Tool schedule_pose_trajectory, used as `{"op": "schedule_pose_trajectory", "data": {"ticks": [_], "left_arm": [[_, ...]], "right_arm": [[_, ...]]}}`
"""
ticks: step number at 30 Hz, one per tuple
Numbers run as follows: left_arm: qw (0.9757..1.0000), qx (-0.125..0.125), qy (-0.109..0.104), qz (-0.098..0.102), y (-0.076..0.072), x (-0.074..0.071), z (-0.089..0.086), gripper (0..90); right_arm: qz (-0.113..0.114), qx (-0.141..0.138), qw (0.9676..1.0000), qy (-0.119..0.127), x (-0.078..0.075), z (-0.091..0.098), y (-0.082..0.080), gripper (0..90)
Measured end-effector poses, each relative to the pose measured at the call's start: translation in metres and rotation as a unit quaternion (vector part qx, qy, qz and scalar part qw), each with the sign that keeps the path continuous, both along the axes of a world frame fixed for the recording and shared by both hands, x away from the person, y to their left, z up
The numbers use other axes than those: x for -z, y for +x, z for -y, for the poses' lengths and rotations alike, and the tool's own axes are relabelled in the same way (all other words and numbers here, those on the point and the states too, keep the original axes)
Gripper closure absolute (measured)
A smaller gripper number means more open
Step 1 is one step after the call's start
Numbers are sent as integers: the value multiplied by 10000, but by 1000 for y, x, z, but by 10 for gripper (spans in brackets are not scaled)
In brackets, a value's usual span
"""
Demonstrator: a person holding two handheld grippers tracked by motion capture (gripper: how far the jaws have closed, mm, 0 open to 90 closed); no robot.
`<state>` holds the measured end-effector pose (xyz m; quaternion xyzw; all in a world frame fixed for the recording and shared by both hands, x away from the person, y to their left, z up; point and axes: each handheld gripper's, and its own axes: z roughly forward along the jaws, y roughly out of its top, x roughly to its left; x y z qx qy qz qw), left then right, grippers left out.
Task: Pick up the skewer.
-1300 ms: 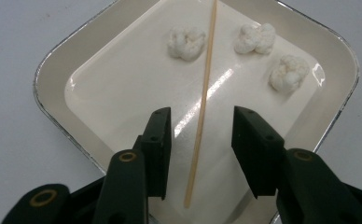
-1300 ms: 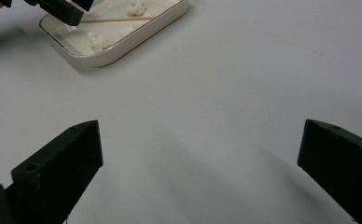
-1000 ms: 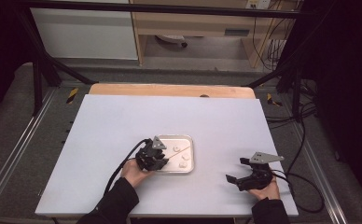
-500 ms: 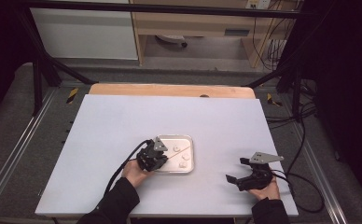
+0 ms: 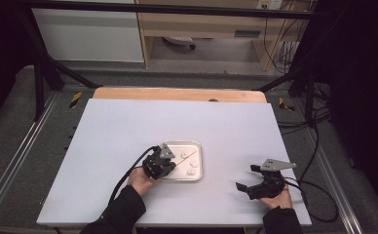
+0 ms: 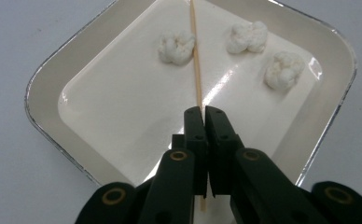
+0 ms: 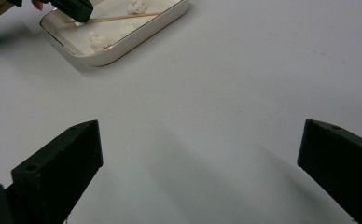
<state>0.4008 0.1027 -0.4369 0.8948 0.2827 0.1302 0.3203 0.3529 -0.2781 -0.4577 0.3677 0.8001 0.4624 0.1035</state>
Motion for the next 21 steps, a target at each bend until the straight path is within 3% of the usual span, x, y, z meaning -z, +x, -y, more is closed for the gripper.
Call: {"op": "schedule_pose_trajectory", "data": {"ticks": [21], "left_arm": [[9987,13,-490,120,-14,-19,-11,881]], "right_arm": [[-3,2,10000,4,0,0,0,6]]}}
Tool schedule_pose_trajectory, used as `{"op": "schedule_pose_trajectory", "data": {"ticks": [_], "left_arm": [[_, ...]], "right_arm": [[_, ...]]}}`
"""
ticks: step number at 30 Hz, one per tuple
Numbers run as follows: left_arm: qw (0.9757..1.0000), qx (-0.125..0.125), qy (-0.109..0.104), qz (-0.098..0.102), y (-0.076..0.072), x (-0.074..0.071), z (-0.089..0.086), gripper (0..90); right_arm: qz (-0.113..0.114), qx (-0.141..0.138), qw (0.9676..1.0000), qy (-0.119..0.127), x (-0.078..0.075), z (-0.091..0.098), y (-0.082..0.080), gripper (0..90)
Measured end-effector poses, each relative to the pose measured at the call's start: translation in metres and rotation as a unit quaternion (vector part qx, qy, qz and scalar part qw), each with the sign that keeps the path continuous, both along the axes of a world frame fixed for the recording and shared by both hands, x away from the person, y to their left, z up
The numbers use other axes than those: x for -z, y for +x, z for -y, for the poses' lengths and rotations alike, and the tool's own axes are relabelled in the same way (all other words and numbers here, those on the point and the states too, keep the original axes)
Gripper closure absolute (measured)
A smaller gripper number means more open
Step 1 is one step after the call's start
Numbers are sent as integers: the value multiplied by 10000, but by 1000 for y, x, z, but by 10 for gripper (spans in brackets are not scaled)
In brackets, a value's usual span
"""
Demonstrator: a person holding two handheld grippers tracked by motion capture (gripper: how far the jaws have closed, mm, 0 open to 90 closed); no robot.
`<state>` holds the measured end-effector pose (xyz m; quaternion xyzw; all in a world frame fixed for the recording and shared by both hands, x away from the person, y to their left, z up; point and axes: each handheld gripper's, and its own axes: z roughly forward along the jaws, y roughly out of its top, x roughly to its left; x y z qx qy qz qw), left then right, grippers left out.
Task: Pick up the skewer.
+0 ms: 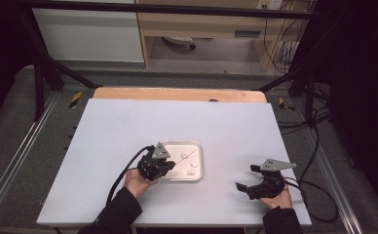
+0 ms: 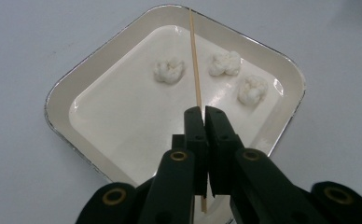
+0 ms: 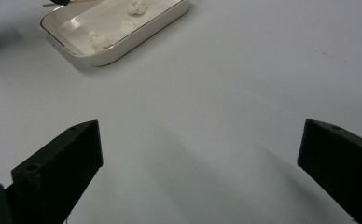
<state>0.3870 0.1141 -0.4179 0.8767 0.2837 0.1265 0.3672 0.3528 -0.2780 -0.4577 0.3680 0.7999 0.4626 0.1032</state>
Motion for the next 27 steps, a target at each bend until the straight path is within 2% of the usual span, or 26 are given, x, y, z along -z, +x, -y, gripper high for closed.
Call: {"op": "schedule_pose_trajectory", "data": {"ticks": [7,16,20,23,25,26,27], "left_arm": [[9998,-110,-188,-7,-7,-2,-10,881],[9985,-302,-437,104,-18,-5,-24,881],[9984,-287,-485,88,-22,-5,-27,881],[9984,-252,-509,82,-23,-4,-29,881],[9984,-215,-519,68,-24,-4,-29,881],[9985,-196,-510,60,-24,-3,-29,882],[9986,-183,-497,64,-25,-4,-29,882]], "right_arm": [[-17,16,10000,19,0,0,0,6],[-12,27,10000,19,-1,-1,0,7],[13,-1,10000,9,-3,-5,0,7],[47,-28,10000,-63,-4,-8,1,6],[75,-36,9998,-166,-6,-12,1,7],[181,-96,9993,-326,-8,-17,1,7],[181,-96,9993,-326,-8,-17,1,7]]}}
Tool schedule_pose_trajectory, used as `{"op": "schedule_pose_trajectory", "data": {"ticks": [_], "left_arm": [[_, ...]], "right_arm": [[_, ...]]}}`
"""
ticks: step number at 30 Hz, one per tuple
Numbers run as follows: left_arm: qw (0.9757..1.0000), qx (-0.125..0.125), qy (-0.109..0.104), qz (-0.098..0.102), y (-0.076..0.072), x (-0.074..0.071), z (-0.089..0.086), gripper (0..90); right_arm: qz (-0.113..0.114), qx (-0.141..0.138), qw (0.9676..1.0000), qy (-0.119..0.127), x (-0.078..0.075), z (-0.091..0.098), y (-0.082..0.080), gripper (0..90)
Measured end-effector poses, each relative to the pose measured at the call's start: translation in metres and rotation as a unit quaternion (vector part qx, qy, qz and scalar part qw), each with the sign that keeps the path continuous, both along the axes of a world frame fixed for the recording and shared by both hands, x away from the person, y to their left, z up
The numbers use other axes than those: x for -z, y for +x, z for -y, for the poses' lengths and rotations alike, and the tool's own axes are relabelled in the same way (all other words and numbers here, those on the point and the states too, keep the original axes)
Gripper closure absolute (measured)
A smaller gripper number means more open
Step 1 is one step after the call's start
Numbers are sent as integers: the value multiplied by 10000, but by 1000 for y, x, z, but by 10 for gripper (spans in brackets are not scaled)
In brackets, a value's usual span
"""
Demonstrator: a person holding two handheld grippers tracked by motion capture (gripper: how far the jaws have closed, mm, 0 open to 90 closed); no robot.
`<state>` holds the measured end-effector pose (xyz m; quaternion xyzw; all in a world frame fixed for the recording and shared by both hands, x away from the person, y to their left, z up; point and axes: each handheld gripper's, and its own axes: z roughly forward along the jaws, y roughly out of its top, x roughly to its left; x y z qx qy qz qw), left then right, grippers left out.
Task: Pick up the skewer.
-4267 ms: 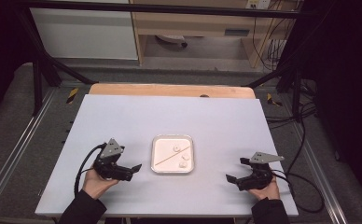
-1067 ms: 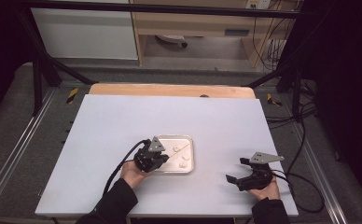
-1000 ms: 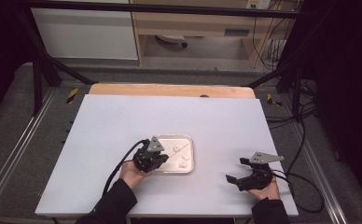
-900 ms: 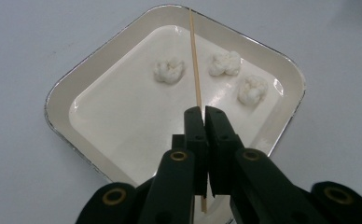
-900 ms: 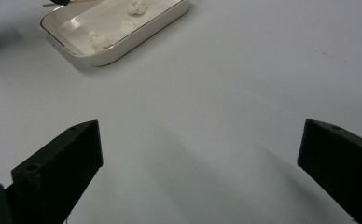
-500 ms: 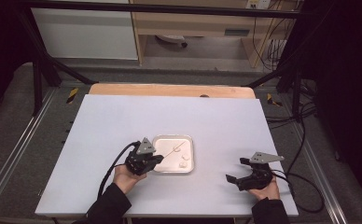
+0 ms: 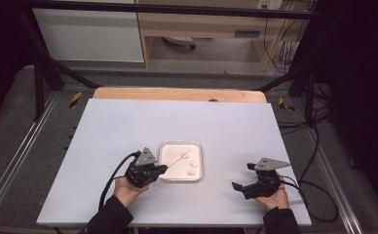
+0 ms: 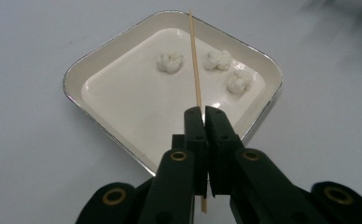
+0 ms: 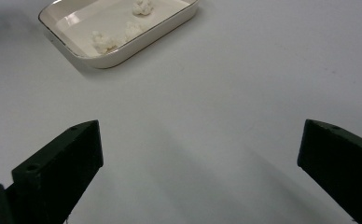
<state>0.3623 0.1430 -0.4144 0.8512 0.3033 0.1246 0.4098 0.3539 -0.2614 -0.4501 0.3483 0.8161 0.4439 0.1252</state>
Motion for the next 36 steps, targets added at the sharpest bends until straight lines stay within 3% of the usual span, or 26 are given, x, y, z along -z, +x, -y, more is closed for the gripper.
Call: {"op": "schedule_pose_trajectory", "data": {"ticks": [6,14,21,22,28,31,32,36], "left_arm": [[10000,74,-23,-23,0,-2,0,881],[9998,202,-73,-12,0,-8,5,881],[9993,381,-61,7,-1,-14,14,882],[9991,415,-57,17,-1,-14,15,881],[9980,636,14,27,-2,-19,26,881],[9972,744,62,41,-3,-21,32,881],[9970,773,95,39,-3,-22,34,882],[9957,904,218,44,-2,-25,44,882]], "right_arm": [[302,-278,9978,-514,-9,-21,-1,7],[539,-515,9928,-940,-17,-39,-2,6],[764,-622,9883,-1163,-26,-49,-4,7],[866,-659,9862,-1249,-29,-52,-5,7],[1048,-776,9807,-1455,-34,-59,-8,9],[1154,-873,9758,-1638,-35,-63,-9,14],[1241,-921,9727,-1734,-36,-66,-10,15],[1310,-963,9690,-1858,-37,-69,-10,18]]}}
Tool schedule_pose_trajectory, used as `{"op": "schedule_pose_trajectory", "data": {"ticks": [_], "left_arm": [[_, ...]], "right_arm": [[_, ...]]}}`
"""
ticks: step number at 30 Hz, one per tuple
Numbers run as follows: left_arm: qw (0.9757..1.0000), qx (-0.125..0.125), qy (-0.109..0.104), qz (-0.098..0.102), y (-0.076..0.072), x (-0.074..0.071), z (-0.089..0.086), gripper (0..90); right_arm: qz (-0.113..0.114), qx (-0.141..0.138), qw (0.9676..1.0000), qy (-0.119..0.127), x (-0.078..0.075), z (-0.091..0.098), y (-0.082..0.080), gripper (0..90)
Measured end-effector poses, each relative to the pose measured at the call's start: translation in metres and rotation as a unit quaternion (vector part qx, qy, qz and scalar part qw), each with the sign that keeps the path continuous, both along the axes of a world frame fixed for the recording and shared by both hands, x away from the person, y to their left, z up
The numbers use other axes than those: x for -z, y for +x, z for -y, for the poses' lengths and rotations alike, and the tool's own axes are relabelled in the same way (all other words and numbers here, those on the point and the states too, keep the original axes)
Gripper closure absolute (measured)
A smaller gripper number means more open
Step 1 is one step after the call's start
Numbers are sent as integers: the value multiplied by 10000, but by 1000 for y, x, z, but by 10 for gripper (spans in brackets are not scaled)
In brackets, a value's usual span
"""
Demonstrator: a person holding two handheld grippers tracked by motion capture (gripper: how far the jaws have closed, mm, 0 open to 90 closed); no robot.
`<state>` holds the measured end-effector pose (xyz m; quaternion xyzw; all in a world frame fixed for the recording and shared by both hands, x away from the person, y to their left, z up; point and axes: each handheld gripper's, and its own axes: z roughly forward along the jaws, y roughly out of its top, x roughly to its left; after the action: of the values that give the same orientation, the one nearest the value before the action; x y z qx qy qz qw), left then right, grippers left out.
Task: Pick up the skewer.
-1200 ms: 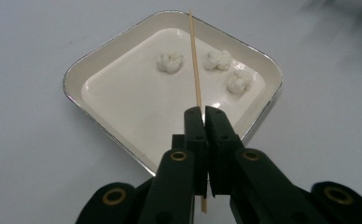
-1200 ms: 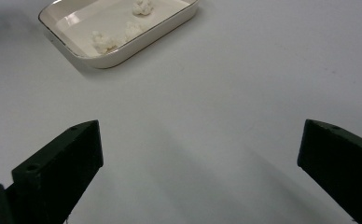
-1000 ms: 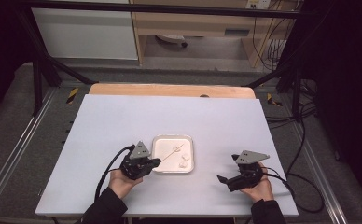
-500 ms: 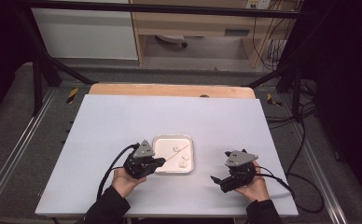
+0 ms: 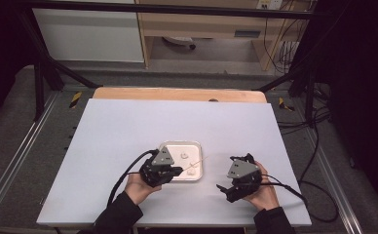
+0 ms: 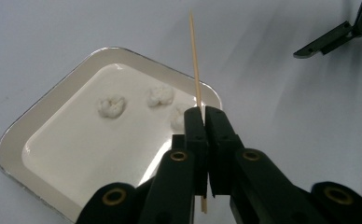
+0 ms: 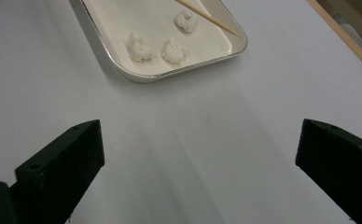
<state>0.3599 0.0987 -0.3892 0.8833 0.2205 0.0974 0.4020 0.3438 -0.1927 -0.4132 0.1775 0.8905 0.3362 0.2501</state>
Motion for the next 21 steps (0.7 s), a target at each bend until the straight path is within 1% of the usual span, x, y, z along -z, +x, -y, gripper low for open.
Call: {"op": "schedule_pose_trajectory", "data": {"ticks": [6,8,11,14,18,21], "left_arm": [[9997,187,183,27,0,-4,14,882],[9995,233,224,34,0,-4,19,881],[9991,312,288,38,1,-6,25,882],[9987,378,336,41,1,-6,31,882],[9979,476,432,26,2,-7,37,882],[9975,517,487,15,3,-7,40,881]], "right_arm": [[143,-65,9995,-283,-2,-3,-2,29],[272,-83,9989,-372,-2,-4,-4,41],[379,-132,9977,-538,-3,-5,-5,57],[535,-218,9957,-727,-4,-7,-7,84],[701,-351,9927,-913,-4,-11,-8,134],[870,-476,9893,-1074,-4,-14,-9,175]]}}
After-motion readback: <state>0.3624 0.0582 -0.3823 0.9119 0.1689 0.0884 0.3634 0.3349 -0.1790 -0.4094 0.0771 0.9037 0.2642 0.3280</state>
